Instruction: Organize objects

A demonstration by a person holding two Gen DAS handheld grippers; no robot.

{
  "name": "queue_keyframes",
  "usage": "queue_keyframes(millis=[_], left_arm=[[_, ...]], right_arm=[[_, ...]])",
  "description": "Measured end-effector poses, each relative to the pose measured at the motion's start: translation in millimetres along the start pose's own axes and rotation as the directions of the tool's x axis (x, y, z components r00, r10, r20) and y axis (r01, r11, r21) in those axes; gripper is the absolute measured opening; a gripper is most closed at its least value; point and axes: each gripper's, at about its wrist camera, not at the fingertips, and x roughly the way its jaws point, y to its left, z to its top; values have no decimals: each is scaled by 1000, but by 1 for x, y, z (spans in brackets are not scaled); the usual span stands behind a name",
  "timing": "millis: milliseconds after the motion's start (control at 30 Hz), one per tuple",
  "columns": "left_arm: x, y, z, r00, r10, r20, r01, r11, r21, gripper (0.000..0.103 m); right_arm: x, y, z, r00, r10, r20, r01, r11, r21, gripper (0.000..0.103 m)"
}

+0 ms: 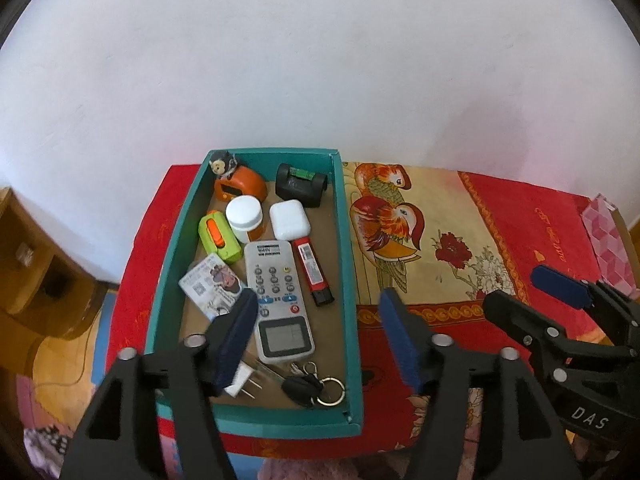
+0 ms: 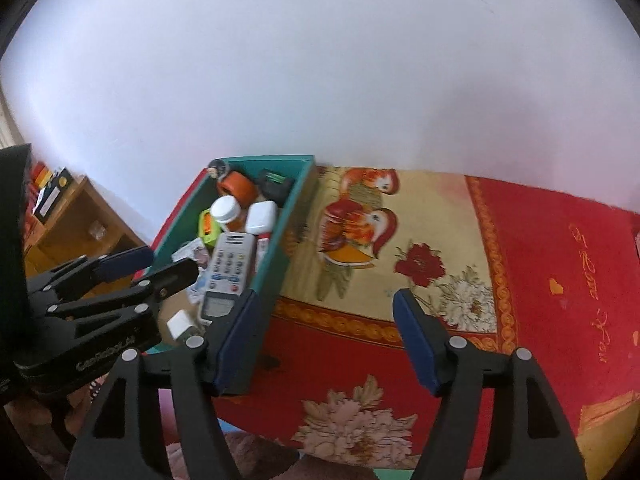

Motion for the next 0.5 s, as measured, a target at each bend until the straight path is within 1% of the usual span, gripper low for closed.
queue_keyframes(millis=[67,167,233,500], left_arm=[[1,-3,-2,1000,16,-6,-16,1000,-5,78],[3,-5,-6,999,36,-15,-36,999,-7,81],[5,-6,-7,999,38,-23,-38,999,-1,82],[14,-2,-6,998,10,-58,-9,1000,24,82]], right_arm=[[2,-8,-3,1000,-5,1,5,1000,19,72],[5,-13,-5,999,-43,2,43,999,33,75],[6,-15,-7,999,-51,1,51,998,47,75],[7,-16,-7,997,-80,7,79,992,95,76]])
